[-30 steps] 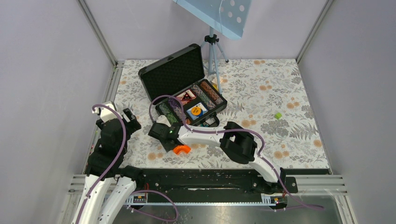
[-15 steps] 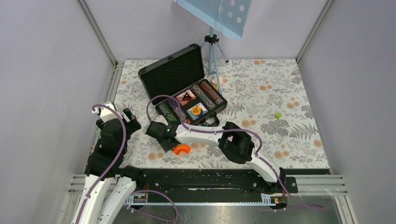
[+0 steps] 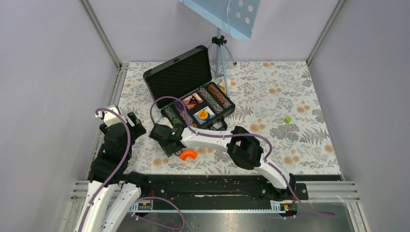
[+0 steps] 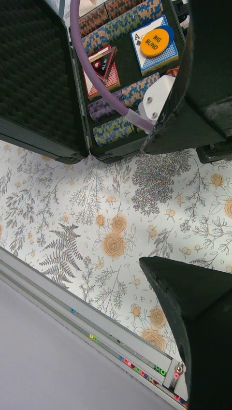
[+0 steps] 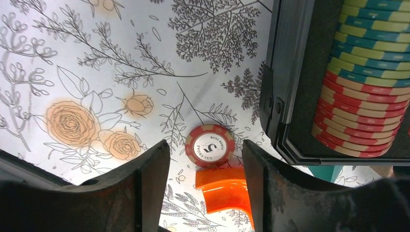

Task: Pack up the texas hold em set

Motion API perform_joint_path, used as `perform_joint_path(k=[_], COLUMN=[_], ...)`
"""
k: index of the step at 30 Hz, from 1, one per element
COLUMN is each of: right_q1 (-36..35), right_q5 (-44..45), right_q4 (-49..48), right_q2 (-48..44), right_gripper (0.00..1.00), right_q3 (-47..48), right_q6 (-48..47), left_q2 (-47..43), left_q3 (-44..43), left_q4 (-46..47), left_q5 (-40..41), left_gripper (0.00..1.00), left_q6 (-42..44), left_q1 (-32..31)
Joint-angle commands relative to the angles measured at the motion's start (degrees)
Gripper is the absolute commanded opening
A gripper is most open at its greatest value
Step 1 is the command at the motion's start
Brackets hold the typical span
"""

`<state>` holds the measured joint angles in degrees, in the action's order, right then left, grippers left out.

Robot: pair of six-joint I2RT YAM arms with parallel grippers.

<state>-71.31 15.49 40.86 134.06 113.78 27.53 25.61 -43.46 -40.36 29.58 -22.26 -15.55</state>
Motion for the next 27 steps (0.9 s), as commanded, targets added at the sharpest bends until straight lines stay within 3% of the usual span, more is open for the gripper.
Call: perform_joint_path(k=[1,8,16,27], right_q1=[0.5,0.6,0.6,0.5], right_q5=[-0.1,-0.8,-1.1,-0.1], right_q4=[1.6,0.6,0.6,0.7], right_q2=[-0.3,0.4,1.9,2.3], right_gripper=[0.65,0.69,0.55,0.49], right_q3=[-1.8,-4.8,-4.1,-2.2], right_q6=[1.0,1.7,1.1,0.3], left_q2=[-0.5,-0.5,-0.6,-0.5], left_q3=[0.1,0.1,0.2,0.2], left_q4=[2.8,2.8,2.8,2.8], left_q5=[-0.2,-0.1,-0.2,-0.1], left_gripper=[0.77,0.77,0.77,0.77], left_q6=[0.7,0.6,0.7,0.7], left_q1=[0.2,0.2,0.2,0.2])
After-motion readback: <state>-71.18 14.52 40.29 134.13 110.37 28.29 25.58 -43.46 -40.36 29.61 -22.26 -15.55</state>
